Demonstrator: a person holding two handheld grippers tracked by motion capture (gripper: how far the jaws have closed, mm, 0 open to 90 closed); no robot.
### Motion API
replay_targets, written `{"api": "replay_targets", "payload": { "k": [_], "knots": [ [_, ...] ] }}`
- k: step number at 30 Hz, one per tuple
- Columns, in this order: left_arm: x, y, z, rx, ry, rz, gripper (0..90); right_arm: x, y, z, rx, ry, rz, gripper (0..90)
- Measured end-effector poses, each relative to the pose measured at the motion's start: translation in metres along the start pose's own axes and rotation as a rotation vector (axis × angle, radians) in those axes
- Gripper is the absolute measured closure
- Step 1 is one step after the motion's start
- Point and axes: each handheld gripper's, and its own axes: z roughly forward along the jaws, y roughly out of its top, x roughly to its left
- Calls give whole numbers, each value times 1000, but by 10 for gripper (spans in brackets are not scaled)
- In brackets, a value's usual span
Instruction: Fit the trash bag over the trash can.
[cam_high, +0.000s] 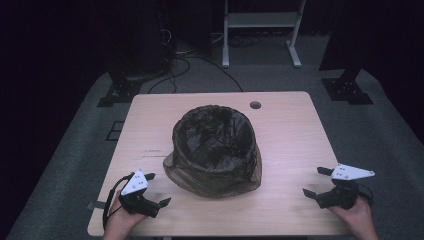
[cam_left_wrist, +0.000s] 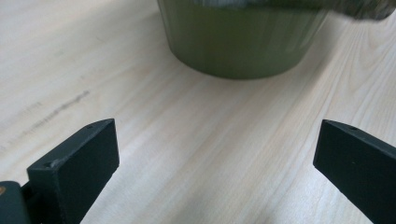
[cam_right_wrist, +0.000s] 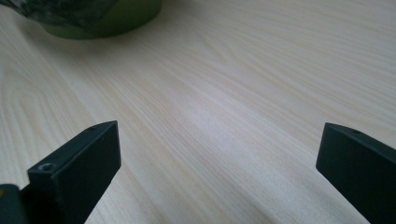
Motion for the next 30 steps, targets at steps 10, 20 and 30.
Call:
{"api": "replay_targets", "payload": {
  "k": [10,20,30],
  "knots": [
    [2,-12,13,103,5,8,0,3,-7,17,116,-15,-48,0],
    [0,-17,18,148,3,17,0,6,-6,24,189,-9,-66,0],
    [3,-17,19,166,-6,-32,0,3,-6,25,205,15,-37,0]
  ]
}}
